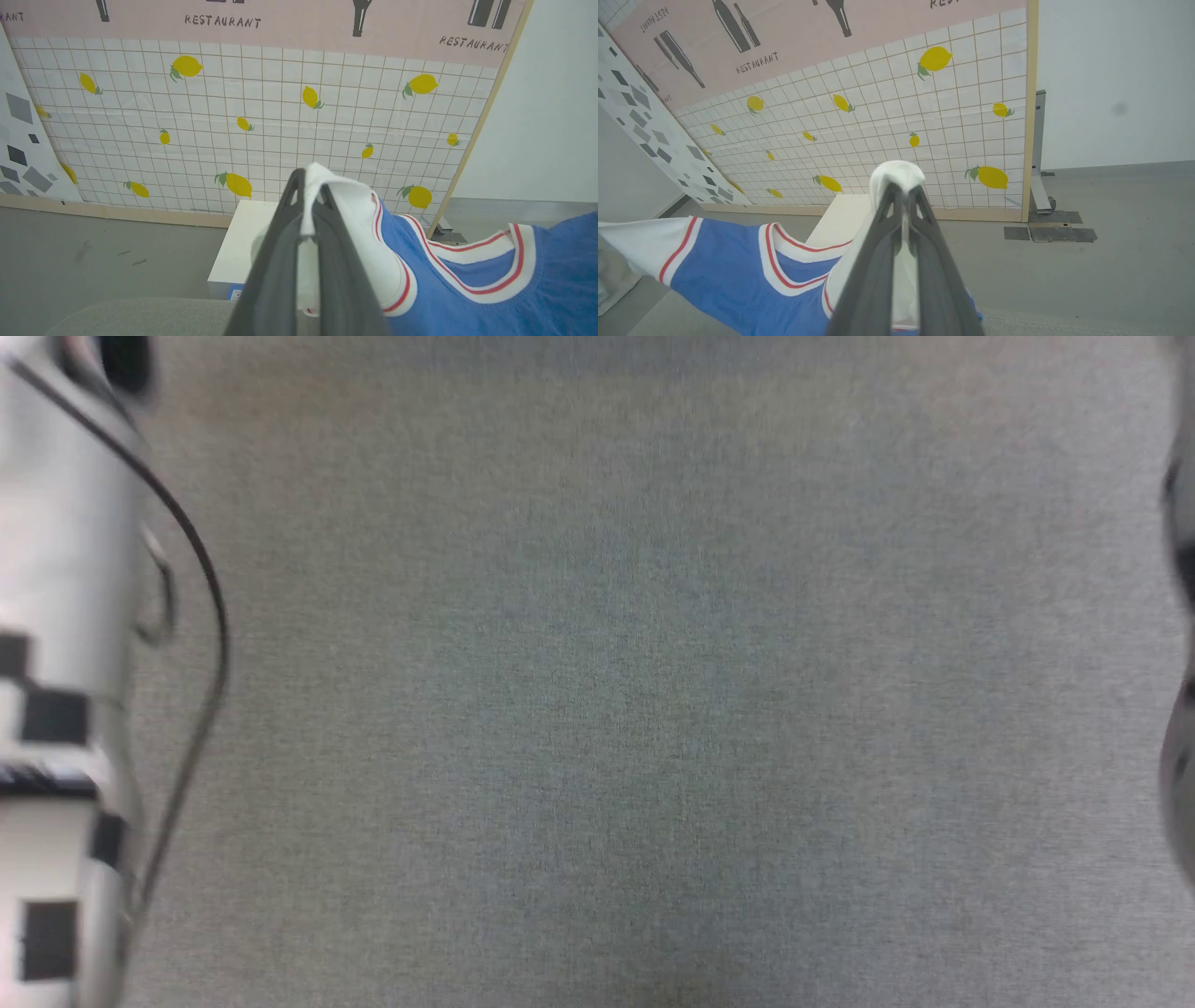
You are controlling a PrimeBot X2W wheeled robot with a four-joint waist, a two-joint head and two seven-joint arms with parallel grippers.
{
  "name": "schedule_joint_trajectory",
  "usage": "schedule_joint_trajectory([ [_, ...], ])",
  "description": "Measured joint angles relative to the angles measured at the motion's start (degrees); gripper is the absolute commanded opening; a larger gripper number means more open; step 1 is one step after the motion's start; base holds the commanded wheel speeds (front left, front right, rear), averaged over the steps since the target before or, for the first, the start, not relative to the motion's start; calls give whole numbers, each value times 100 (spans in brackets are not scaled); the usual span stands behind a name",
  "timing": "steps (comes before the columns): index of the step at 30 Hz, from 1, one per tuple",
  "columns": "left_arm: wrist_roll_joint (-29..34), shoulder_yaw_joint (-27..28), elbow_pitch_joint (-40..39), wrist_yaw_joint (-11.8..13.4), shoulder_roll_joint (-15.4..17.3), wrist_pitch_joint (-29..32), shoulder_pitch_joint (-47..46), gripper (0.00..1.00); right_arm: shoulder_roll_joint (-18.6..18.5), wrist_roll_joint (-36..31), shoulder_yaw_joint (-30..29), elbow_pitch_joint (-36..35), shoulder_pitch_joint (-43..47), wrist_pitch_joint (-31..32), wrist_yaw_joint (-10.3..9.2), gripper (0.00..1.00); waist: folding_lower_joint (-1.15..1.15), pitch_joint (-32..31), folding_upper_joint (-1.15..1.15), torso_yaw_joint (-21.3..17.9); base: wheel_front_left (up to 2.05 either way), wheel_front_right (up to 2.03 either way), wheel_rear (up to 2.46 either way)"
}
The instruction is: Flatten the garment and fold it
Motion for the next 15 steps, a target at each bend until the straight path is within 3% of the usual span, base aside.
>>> schedule_joint_trajectory([
  [5,-193,-71,57,-97,-153,-179,1051,0,-149,761,454,-313,1199,-112,0,0,0,-365,0,12,0,0,0],
  [6,-291,-55,-35,-124,-223,-249,1871,0,-254,1185,716,-594,2010,-158,0,0,-1,-645,0,14,0,0,0],
  [15,-504,0,-921,-142,-445,-303,4224,0,-599,1976,1274,-1516,4272,-179,0,0,-1,-1438,0,39,0,0,0],
])
